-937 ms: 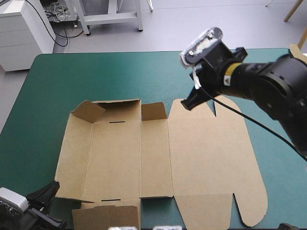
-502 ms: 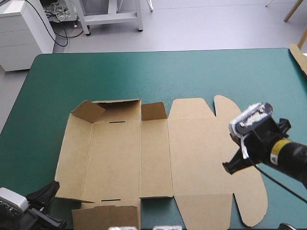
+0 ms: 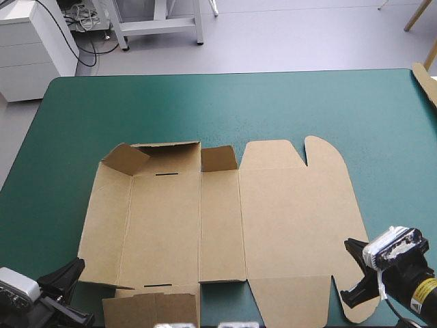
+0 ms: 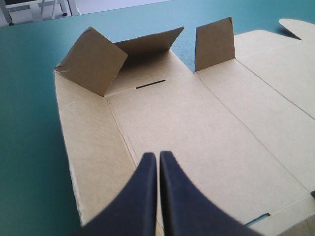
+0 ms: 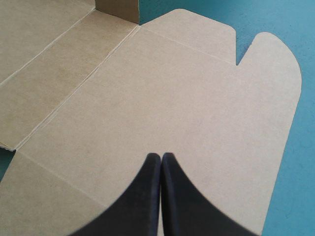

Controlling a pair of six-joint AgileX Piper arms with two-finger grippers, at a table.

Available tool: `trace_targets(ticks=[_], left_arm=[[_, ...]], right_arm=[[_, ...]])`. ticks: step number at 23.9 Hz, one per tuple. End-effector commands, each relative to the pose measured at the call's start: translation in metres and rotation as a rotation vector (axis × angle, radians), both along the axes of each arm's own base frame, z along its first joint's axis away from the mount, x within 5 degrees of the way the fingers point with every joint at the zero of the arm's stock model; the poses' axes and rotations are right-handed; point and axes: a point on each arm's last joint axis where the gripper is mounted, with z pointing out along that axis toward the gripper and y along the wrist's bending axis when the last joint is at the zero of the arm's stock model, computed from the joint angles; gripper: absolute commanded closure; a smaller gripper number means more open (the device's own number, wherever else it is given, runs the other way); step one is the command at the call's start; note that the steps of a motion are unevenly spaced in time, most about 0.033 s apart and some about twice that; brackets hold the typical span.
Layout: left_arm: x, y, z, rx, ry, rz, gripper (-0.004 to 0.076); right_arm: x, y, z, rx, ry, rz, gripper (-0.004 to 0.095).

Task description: Fold the box

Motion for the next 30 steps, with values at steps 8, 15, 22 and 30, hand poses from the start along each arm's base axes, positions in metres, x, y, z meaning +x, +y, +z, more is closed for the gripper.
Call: trace_targets(ticks=[8,15,22,30], left_arm=[[-0.002,0.0,0.012,-0.043,-0.088,-0.004,0.0693],[-0.002,0.0,0.012,-0.043,-0.088,-0.004,0.0246],[-0.002,0.0,0.013,-0.059,-0.084,-0.005,0.0271],[0.005,0.002,0.014,-0.053,0.1,0.079,0.028]], right_arm=[[-0.001,0.002,-0.021,0.064,-0.066,0.02,0.0928],[-0.001,0.002,-0.021,0.073,-0.061,0.021,0.0928],[-0.001,0.002,-0.021,0.073,-0.061,0.021,0.0928],[-0.001,0.002,-0.022,0.074,-0.06,0.021,0.0928]])
